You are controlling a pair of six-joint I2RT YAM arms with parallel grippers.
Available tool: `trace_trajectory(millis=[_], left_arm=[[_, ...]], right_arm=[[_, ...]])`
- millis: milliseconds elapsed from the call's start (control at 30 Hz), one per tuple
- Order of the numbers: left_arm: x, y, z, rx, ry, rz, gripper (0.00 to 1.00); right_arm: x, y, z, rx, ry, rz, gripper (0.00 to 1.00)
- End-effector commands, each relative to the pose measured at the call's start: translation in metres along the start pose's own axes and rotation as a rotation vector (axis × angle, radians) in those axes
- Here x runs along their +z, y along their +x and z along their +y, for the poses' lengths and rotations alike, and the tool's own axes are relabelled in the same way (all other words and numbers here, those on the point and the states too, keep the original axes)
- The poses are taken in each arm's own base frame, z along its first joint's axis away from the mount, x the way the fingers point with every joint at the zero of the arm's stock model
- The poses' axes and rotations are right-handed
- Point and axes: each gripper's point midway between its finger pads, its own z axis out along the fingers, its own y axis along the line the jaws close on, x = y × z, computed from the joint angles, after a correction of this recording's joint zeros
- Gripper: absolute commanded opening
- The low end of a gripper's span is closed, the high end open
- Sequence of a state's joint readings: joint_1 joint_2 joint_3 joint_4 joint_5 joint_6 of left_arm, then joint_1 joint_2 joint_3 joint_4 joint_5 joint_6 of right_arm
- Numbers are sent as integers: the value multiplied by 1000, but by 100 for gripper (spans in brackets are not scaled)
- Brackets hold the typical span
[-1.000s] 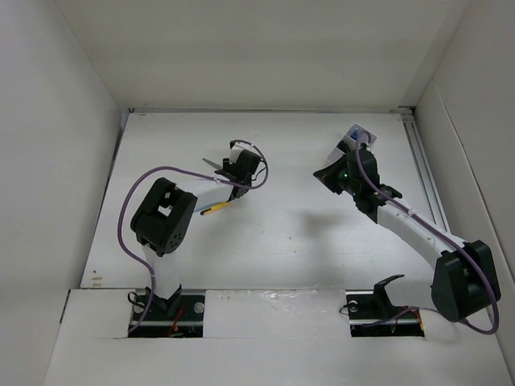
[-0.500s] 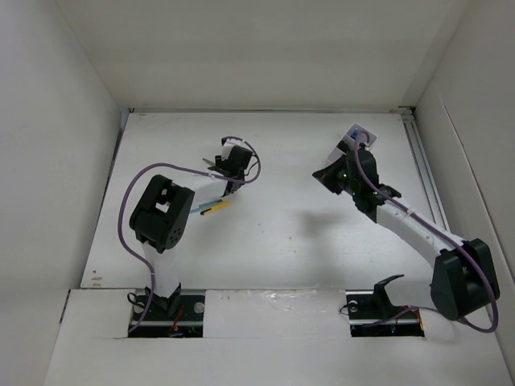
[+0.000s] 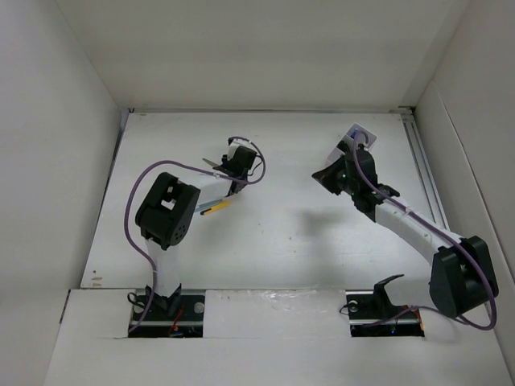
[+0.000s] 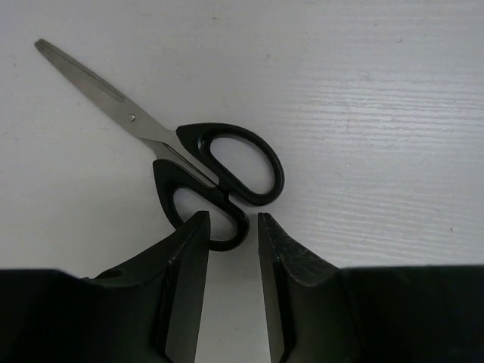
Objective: Sort the stationery into containers
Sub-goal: Pick up the scissors from the center of the board.
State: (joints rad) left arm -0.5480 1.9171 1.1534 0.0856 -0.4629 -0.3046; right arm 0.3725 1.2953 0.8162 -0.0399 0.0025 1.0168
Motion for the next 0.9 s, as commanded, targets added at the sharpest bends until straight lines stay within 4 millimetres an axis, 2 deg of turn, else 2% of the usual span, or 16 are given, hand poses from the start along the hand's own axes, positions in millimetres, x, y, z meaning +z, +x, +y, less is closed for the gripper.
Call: trace_trajectory(millis=[0,233,267,300,333,400,467,533,567,600,633,700,733,800,833,867], left_arm=[[9,-6,0,-22,-15,13,28],[9,-2,-4,-33,0,44,21],[11,4,-7,-28,11,60,19],[11,4,-8,-28,20,64,17],[13,14,-9,-19,30,89,8],[12,17,-14,-20,58,101,1],[12,23,-14,-15,62,115,0],[4,19,-12,-25,79,101,0],[-1,23,-11,-32,89,110,0],[-7,17,-13,-44,110,94,0],[-21,6,-21,-54,163,74,0],[-36,-1,-25,-80,215,64,0],[-55,-22,-32,-118,266,16,0],[-74,-20,-45,-119,339,20,0],[-81,-28,-45,-141,348,3,0],[-97,-34,-53,-161,398,-1,0]], right_arm=[[-2,-11,18,-12,-59,-37,2],[-2,-11,18,-12,-59,-37,2],[-2,-11,18,-12,-59,-37,2],[-2,-11,18,-12,-59,-37,2],[-2,-11,18,-12,-59,-37,2],[-4,-13,21,-12,-67,-42,3],[-6,-17,21,-8,-70,-54,7],[-6,-17,21,-8,-70,-54,16],[-6,-17,21,-17,-70,-54,20],[-4,-14,18,-26,-66,-38,27],[-5,-10,21,-28,-80,-14,29],[-3,-6,23,-38,-90,8,31],[-2,-5,25,-47,-95,18,32],[-3,-1,27,-59,-111,43,32],[-3,-1,27,-68,-111,43,34],[-4,1,27,-68,-117,52,34]])
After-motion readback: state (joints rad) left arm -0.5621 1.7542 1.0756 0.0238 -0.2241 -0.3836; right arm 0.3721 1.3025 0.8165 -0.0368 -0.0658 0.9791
